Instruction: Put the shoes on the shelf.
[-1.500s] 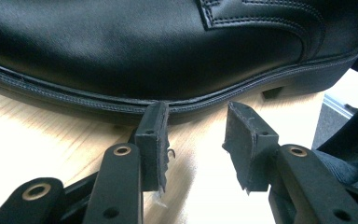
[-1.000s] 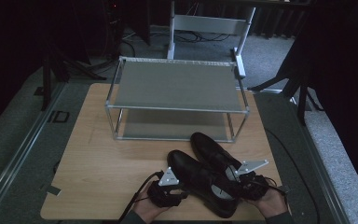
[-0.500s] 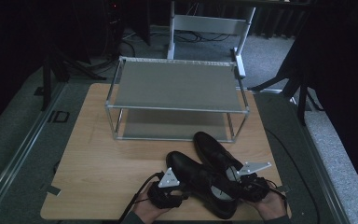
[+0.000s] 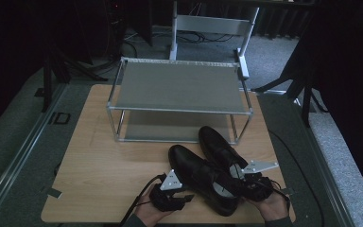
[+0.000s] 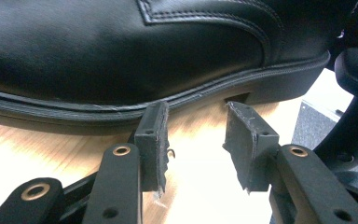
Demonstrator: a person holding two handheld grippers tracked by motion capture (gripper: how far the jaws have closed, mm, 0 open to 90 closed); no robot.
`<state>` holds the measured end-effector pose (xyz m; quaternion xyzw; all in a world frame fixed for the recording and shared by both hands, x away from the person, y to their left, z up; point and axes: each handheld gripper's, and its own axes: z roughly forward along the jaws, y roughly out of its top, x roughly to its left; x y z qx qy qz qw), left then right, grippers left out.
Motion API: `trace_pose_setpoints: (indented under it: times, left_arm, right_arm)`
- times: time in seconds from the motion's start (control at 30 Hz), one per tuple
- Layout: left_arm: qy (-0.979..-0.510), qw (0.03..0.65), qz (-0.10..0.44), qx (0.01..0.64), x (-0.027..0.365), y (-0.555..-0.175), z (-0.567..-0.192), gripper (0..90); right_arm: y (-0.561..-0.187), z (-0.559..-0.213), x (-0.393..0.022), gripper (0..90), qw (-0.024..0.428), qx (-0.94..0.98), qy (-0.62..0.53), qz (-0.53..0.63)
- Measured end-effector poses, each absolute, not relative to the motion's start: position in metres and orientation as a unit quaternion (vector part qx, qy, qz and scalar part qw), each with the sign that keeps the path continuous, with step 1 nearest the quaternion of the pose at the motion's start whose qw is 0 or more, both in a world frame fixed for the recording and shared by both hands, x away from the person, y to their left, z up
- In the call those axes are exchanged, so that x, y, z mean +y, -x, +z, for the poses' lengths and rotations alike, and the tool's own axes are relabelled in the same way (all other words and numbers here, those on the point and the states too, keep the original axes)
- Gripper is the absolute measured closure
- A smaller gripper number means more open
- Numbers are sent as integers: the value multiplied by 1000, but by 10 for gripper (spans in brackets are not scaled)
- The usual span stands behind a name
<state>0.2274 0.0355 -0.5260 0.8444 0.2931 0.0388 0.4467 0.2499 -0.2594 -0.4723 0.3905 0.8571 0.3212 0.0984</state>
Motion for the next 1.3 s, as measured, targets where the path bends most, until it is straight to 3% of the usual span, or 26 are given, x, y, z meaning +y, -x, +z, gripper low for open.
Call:
trace_pose_setpoints:
  times: [1.3]
  left_arm:
    - [-804,463,103,358,58,-275,-514,575]
  right_arm:
    - [-309,-464,-222,813,140,816,-433,355]
